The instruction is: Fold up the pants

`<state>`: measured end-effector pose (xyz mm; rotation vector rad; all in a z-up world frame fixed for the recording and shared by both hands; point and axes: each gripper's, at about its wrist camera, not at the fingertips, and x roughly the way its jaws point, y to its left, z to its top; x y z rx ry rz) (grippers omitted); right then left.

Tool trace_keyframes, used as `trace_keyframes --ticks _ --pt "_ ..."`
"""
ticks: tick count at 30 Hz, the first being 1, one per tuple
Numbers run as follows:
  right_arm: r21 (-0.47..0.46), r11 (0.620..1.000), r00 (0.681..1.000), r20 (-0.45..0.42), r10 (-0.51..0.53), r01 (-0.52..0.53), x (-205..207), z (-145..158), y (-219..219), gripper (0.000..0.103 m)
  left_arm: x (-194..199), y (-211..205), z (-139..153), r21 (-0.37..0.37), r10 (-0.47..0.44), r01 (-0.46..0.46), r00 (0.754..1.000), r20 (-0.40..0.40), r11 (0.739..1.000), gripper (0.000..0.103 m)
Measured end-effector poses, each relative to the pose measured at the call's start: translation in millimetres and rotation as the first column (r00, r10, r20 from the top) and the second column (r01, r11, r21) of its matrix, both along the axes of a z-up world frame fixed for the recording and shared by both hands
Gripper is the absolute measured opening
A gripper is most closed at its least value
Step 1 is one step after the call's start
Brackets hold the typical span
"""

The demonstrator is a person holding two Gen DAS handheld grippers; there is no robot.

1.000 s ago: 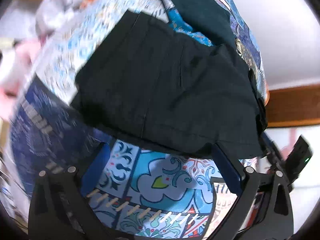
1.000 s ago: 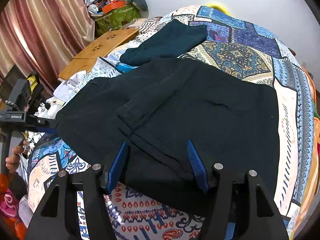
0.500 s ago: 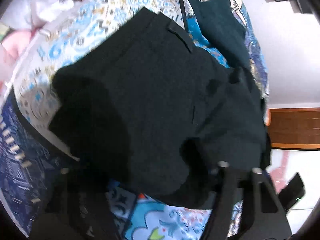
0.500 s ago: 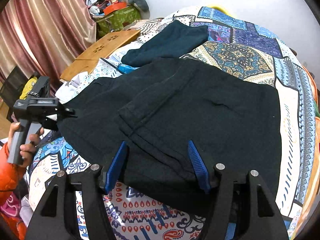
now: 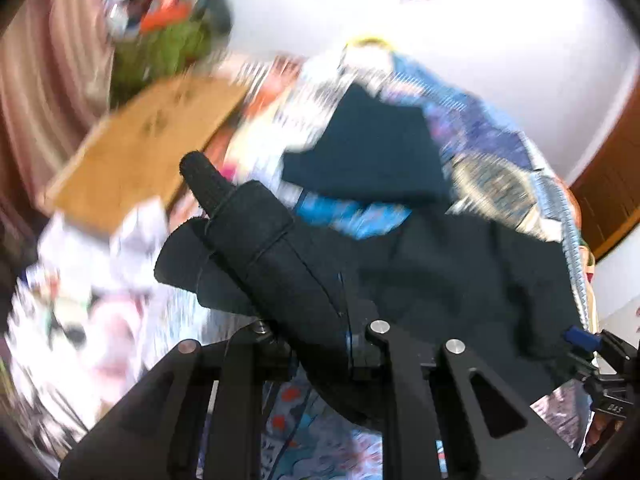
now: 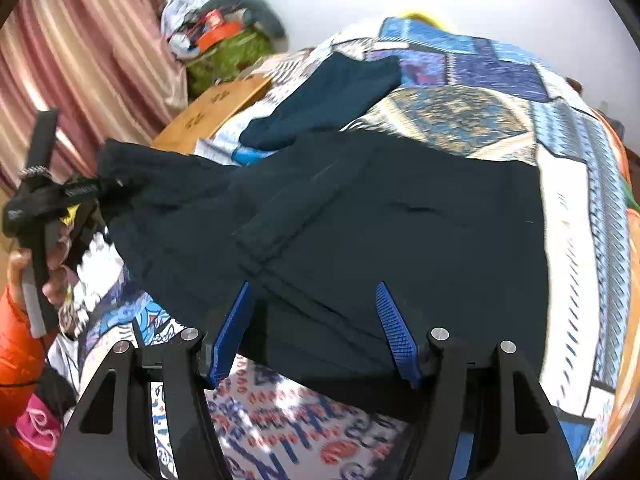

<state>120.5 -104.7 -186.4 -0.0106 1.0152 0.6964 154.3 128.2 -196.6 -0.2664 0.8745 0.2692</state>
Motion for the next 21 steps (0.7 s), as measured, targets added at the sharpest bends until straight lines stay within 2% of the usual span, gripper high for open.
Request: trace_keyframes --ticks 5,9,12,16,20,21 --pt "-0.023 0.993 0.993 0.022 -0.112 0.113 3.2 5.7 -46.5 0.060 32.5 -37.1 58.4 0.092 -0.119 0.108 0.986 0.119 0.990 0.016" --pt "-0.044 0.977 0.978 0.026 -0.207 0.208 4.3 2.2 -83.8 0.060 50.0 -67.8 91.6 0.119 -0.196 0.176 0.963 0.186 0.977 0.015" --pt "-0.051 0.967 0.968 0.000 -0.251 0.250 2.5 -4.5 -103.3 0.060 66.3 -102.9 110.7 0.147 -0.275 0.247 0.933 0.230 0.958 0.015" --pt "-0.052 0.962 0.963 -0.029 -0.268 0.266 -2.1 -14.5 -112.5 0.060 82.2 -151.9 119.7 0.164 -0.380 0.348 0.892 0.243 0.923 0.015" --pt "-0.026 0.963 0.962 -0.045 -0.270 0.269 -8.5 -16.7 -114.2 0.060 92.0 -205.0 108.1 0.176 -0.499 0.469 0.838 0.222 0.865 0.015" --pt "-0.022 0.963 0.962 -0.047 -0.270 0.270 -11.2 -16.7 -116.8 0.060 95.0 -223.2 97.4 0.167 -0.537 0.511 0.820 0.199 0.843 0.014"
